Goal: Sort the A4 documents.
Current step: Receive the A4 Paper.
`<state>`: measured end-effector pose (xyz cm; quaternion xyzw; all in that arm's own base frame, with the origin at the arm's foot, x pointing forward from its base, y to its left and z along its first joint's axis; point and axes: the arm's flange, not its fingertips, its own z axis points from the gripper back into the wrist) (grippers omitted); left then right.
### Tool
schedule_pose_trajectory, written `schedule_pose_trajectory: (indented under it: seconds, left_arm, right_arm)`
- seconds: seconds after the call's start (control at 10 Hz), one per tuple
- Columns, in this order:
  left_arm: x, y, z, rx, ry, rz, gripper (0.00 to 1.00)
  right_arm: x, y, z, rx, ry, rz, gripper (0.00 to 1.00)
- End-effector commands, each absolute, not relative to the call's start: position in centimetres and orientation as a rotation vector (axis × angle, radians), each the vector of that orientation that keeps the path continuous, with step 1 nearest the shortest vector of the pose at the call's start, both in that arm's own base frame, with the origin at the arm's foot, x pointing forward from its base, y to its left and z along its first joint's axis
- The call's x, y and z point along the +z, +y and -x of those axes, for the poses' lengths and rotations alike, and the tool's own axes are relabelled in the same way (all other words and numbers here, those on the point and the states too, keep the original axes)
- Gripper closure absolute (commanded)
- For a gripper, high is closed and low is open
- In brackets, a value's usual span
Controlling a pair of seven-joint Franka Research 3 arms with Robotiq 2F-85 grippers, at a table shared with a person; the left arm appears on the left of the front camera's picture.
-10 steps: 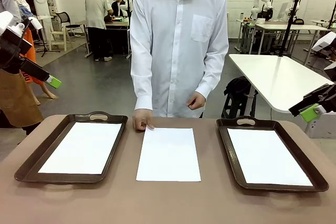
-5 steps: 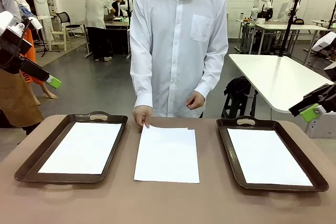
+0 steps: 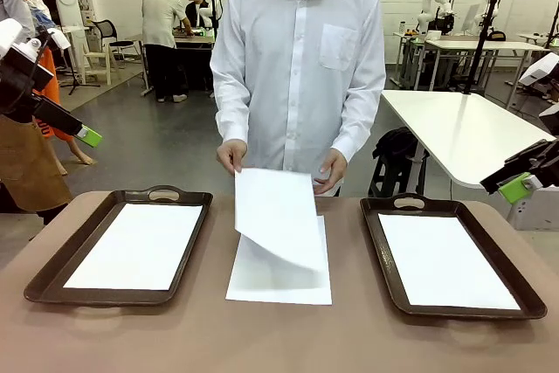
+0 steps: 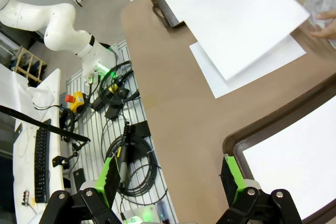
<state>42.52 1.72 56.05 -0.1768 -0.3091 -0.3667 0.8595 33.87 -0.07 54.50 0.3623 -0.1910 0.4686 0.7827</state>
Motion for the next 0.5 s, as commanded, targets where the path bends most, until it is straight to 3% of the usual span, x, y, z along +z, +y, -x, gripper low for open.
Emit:
schedule_pose_trajectory:
  seconds: [0.0,0.4]
  left_arm:
    - [56.19,1.71,-42.52,-0.769,-0.65,0.378,0.0]
    - [56.19,1.71,-42.52,-0.769,-0.65,0.378,0.0]
  right_arm:
    - [54.5,-0.03,-33.86,1.016,-0.417,-0.789,0.0]
    - [54.5,-0.03,-33.86,1.016,-0.417,-0.789,0.0]
